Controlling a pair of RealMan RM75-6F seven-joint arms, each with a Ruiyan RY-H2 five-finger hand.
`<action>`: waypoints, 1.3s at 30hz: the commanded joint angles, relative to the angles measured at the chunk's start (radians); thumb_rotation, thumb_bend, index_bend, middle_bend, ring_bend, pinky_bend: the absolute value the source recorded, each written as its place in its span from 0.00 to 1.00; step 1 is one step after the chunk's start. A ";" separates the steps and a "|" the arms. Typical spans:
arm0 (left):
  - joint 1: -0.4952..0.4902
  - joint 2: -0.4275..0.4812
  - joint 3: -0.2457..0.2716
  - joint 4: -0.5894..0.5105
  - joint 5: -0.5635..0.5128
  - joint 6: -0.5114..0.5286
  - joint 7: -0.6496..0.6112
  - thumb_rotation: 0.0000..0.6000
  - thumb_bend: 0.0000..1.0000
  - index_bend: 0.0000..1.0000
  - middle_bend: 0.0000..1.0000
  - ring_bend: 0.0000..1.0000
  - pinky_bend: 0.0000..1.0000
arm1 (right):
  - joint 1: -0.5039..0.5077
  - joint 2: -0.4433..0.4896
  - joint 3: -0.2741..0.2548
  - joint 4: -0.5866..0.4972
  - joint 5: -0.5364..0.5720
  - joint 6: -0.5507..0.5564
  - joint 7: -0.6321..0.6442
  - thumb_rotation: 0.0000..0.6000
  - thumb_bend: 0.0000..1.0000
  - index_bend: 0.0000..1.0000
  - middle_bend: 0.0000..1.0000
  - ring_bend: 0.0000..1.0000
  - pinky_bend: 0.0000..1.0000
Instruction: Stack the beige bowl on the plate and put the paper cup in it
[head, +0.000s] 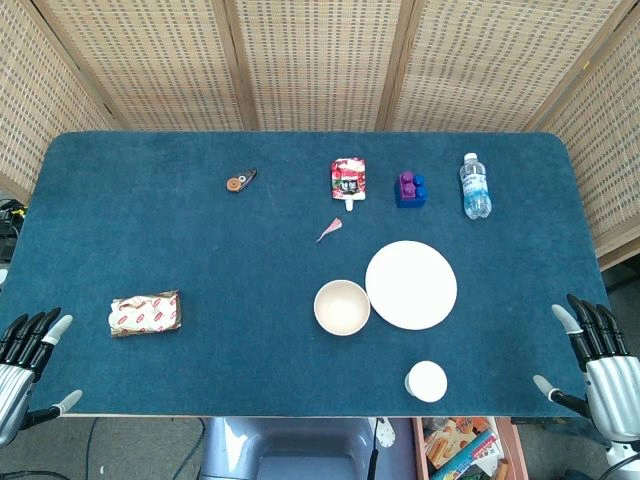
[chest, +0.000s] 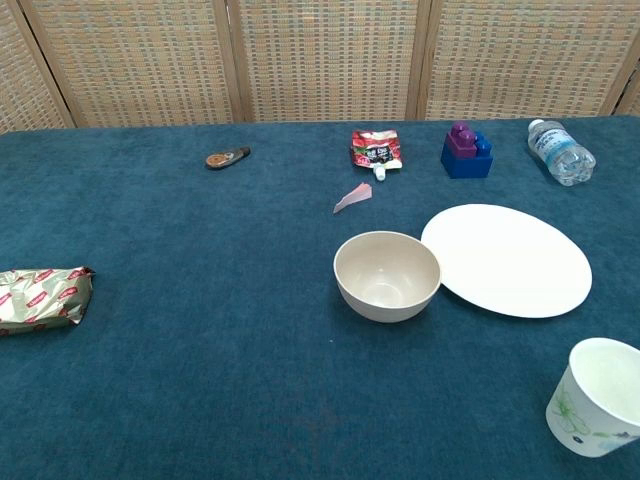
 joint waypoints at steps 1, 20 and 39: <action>0.001 0.001 0.000 0.000 -0.001 0.000 -0.001 1.00 0.00 0.00 0.00 0.00 0.00 | 0.001 0.000 0.000 0.000 0.000 -0.001 0.000 1.00 0.00 0.06 0.00 0.00 0.00; -0.016 -0.003 -0.024 -0.018 -0.047 -0.034 0.018 1.00 0.00 0.00 0.00 0.00 0.00 | 0.234 0.004 0.052 0.047 -0.052 -0.291 -0.041 1.00 0.00 0.06 0.00 0.00 0.00; -0.074 -0.023 -0.080 -0.061 -0.199 -0.162 0.101 1.00 0.00 0.00 0.00 0.00 0.00 | 0.712 -0.148 0.038 0.114 -0.204 -0.828 -0.015 1.00 0.00 0.17 0.00 0.00 0.00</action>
